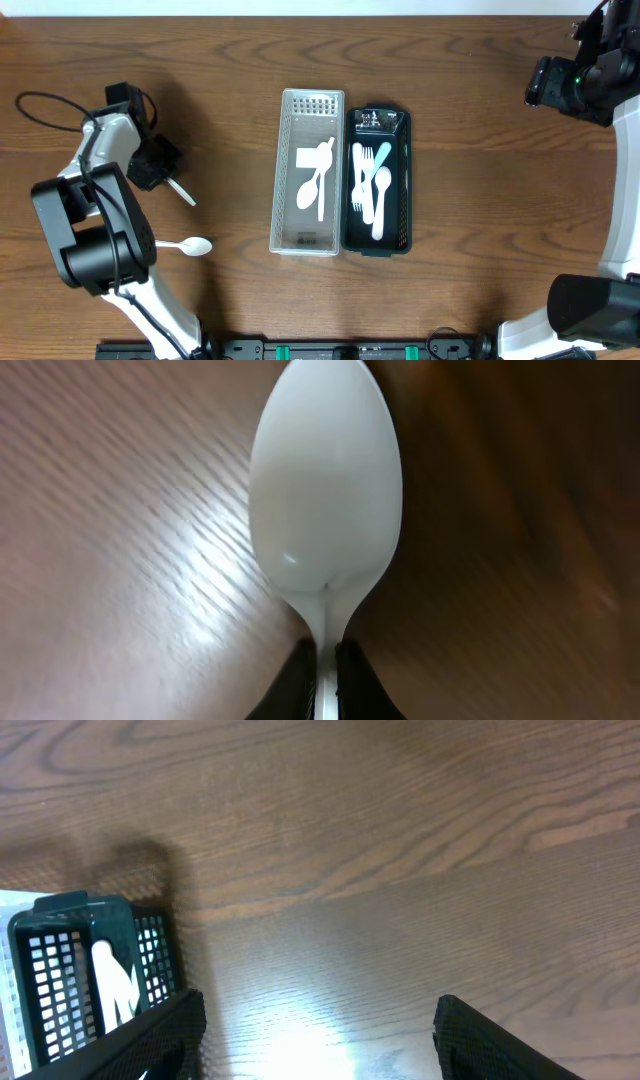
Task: Pack container
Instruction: 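Lift the held spoon toward the clear basket with the left gripper, then lower the spoon into the clear basket and open the left gripper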
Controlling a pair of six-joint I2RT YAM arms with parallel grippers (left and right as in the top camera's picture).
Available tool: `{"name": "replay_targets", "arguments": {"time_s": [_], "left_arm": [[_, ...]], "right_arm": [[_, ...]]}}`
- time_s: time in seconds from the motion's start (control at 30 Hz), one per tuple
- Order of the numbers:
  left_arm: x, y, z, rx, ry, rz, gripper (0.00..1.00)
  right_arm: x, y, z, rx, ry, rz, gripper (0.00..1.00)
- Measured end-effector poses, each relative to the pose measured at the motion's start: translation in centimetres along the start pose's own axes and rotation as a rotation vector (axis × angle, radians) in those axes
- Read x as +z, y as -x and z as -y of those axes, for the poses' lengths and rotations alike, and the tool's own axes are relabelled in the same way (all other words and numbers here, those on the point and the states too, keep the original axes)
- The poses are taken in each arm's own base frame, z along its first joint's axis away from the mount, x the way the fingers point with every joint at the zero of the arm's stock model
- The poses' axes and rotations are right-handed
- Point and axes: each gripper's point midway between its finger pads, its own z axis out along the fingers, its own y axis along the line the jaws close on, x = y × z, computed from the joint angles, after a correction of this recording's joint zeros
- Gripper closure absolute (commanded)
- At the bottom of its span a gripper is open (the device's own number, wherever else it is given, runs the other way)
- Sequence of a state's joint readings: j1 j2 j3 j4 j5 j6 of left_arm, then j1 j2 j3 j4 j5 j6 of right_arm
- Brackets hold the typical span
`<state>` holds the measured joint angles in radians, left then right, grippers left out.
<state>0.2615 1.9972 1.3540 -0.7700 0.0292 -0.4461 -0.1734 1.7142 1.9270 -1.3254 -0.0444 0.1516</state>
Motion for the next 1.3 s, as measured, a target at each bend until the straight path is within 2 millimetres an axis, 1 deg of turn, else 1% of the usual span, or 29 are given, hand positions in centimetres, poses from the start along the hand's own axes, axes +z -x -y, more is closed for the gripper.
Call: {"name": "replay_targets", "arguments": {"time_s": [0.03, 0.1, 0.13, 0.2, 0.27, 0.3, 0.33, 0.4, 0.47, 0.53, 0.63, 0.7, 0.77, 0.83, 0.97, 1.03, 1.1, 1.13, 1.2, 1.3], "left_arm": [[-0.8, -0.1, 0.5, 0.026, -0.007, 0.016, 0.94], [-3.4, -0.4, 2.2, 0.099, -0.040, 0.071, 0.94], [-5.1, -0.6, 3.2, 0.142, -0.063, 0.109, 0.94], [-9.0, -1.2, 5.7, 0.240, -0.121, 0.196, 0.94], [-13.8, -2.3, 8.5, 0.363, -0.197, 0.304, 0.94], [-16.2, -3.5, 9.9, 0.439, -0.236, 0.357, 0.94], [-18.0, -4.5, 10.9, 0.497, -0.266, 0.395, 0.94], [-21.2, -7.5, 13.0, 0.631, -0.329, 0.461, 0.94], [-23.2, -10.6, 14.6, 0.747, -0.378, 0.492, 0.94], [-23.9, -13.5, 16.1, 0.851, -0.411, 0.494, 0.94], [-23.1, -17.0, 18.0, 0.969, -0.425, 0.463, 0.94], [-21.7, -18.7, 19.0, 1.021, -0.413, 0.424, 0.94], [-19.9, -19.6, 19.7, 1.050, -0.387, 0.381, 0.94], [-17.4, -19.9, 20.3, 1.061, -0.345, 0.326, 0.94], [-12.3, -20.0, 21.1, 1.064, -0.267, 0.238, 0.94], [-9.7, -20.3, 20.9, 1.062, -0.221, 0.186, 0.94], [-7.6, -20.5, 20.6, 1.058, -0.183, 0.142, 0.94], [-7.0, -20.6, 20.4, 1.056, -0.169, 0.127, 0.92], [-6.3, -20.7, 20.3, 1.055, -0.156, 0.112, 0.75], [-6.2, -20.7, 20.3, 1.042, -0.155, 0.110, 0.68]], "right_arm": [[0.0, 0.0, 0.0, 0.000, 0.000, 0.000, 0.24], [0.0, 0.0, 0.0, 0.000, 0.000, 0.000, 0.23], [0.0, 0.0, 0.0, 0.000, 0.000, 0.000, 0.23], [0.0, 0.0, 0.0, 0.000, 0.000, -0.001, 0.23], [0.0, 0.0, 0.0, 0.000, 0.000, 0.000, 0.23], [0.0, 0.0, 0.0, 0.000, 0.000, 0.000, 0.23], [0.0, 0.0, 0.0, 0.000, 0.000, 0.001, 0.23], [0.0, 0.1, 0.0, 0.000, 0.000, 0.003, 0.23], [0.0, 0.1, 0.0, 0.000, 0.000, 0.005, 0.23], [0.0, 0.1, 0.0, 0.000, 0.000, 0.005, 0.23], [0.0, 0.1, 0.0, 0.000, 0.000, 0.005, 0.23], [0.0, 0.1, 0.0, -0.001, 0.000, 0.003, 0.23], [0.0, 0.0, 0.0, 0.000, 0.000, 0.000, 0.23], [0.0, 0.0, 0.0, 0.000, -0.001, -0.001, 0.22], [0.0, -0.1, 0.0, -0.001, -0.001, -0.005, 0.22], [0.0, -0.2, 0.0, 0.000, -0.002, -0.010, 0.22], [0.0, -0.4, 0.1, 0.000, -0.003, -0.017, 0.22], [0.0, -0.5, 0.1, 0.000, -0.003, -0.018, 0.22], [0.0, -0.5, 0.1, 0.000, -0.004, -0.021, 0.22], [0.0, -0.5, 0.1, 0.000, -0.004, -0.022, 0.22]]}}
